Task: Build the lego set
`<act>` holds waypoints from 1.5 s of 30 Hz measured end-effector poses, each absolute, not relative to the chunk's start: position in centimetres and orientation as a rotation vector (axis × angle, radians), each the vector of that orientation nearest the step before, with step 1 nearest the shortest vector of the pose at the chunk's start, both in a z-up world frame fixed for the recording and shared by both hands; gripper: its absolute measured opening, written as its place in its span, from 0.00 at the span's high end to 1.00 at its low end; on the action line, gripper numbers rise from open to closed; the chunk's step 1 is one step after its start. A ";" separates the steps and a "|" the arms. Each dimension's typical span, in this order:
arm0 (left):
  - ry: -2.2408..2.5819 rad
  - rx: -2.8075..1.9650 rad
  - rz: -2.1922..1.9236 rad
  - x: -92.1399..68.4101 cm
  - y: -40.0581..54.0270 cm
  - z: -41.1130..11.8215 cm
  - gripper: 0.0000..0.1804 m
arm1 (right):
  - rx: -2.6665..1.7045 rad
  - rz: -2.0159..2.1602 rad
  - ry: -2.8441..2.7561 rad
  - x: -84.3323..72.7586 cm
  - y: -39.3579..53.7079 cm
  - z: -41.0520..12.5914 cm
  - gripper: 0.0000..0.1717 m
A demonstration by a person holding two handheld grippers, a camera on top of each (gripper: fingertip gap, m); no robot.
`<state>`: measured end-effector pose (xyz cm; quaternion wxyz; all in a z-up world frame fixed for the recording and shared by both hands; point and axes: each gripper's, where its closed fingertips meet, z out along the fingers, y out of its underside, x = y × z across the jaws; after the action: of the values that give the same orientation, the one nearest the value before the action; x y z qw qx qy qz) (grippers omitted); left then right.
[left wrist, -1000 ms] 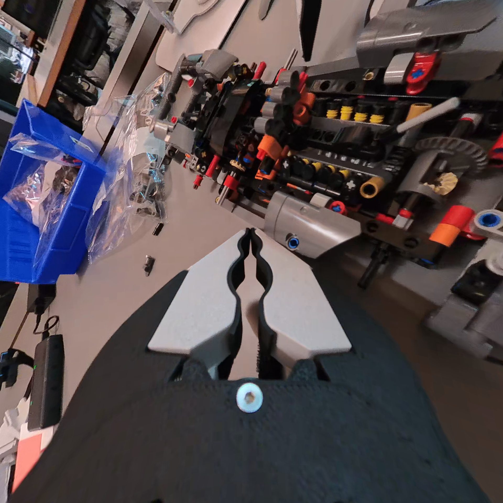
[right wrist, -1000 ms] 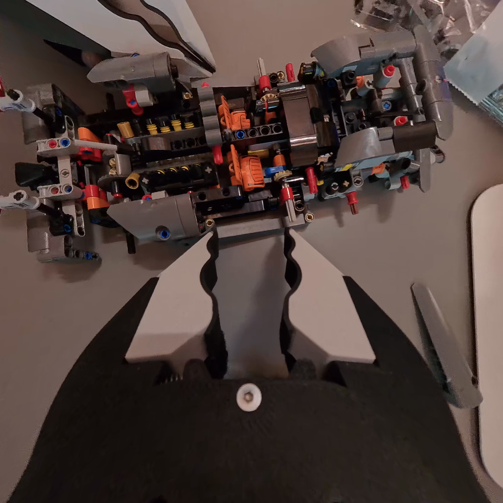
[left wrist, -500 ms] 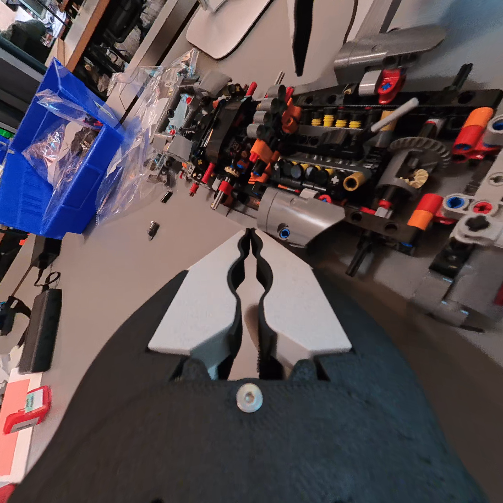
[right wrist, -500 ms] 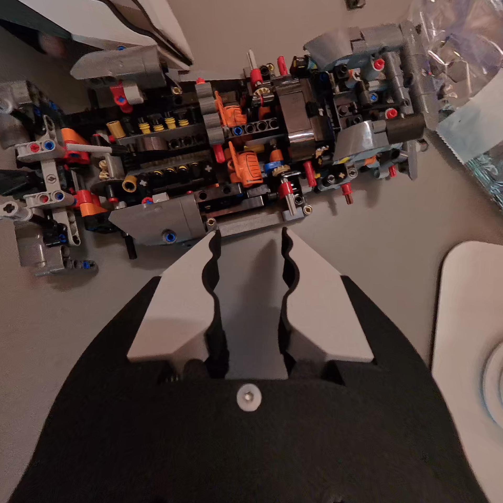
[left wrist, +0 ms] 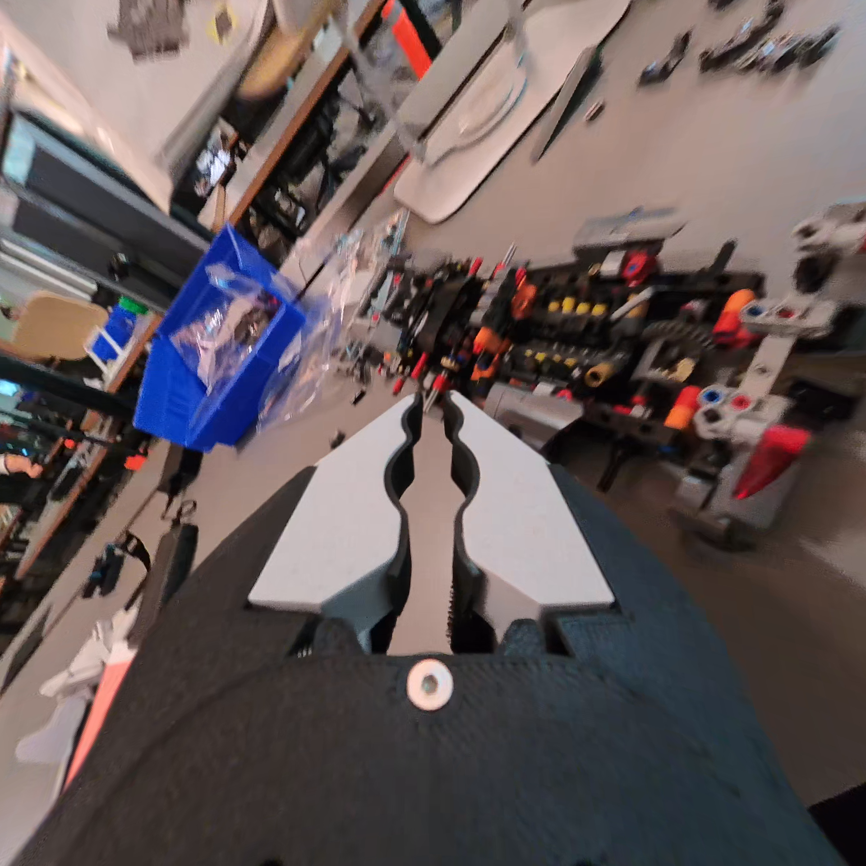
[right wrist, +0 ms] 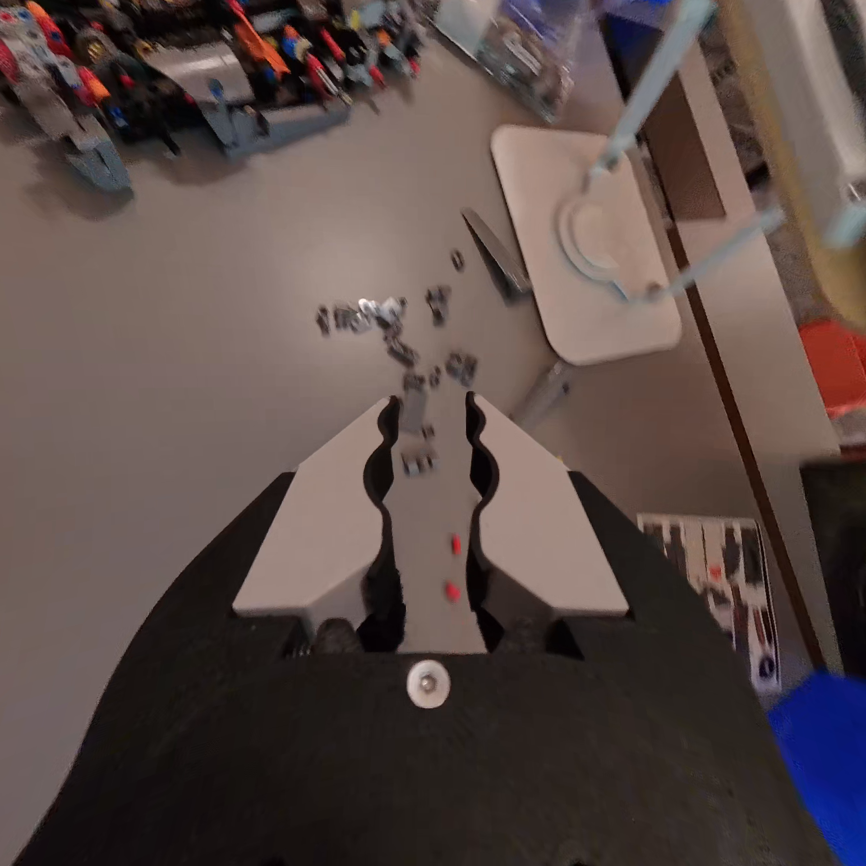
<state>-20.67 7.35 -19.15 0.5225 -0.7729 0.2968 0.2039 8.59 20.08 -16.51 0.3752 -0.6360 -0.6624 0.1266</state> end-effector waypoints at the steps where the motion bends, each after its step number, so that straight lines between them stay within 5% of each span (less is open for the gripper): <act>1: 0.739 -1.819 0.489 -19.6 7.5 -18.5 0.96 | -1.654 0.311 -1.659 10.6 20.4 -16.2 0.85; 15: 1.173 -1.507 0.082 -0.7 6.2 -16.0 0.98 | -2.015 -0.009 -1.464 35.0 21.6 -20.1 0.90; 21: 1.291 -1.477 0.096 2.1 7.7 -17.3 0.98 | -2.107 -0.043 -1.463 38.5 23.4 -23.9 0.91; 29: 1.352 -1.467 0.023 4.3 9.1 -17.3 0.98 | -2.053 0.034 -1.435 40.5 25.2 -22.2 0.93; 37: 1.389 -1.378 -0.282 13.4 5.5 -17.9 0.98 | -2.031 0.161 -1.536 41.2 21.2 -22.1 0.91; 45: 1.525 -1.327 -0.148 17.5 6.3 -19.4 0.98 | -2.055 0.122 -1.482 43.4 18.1 -24.1 0.90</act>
<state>17.53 6.26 -19.45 0.5291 -0.5555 0.6384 -0.0620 43.38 18.15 -24.12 0.2977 -0.7734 -0.5578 0.0458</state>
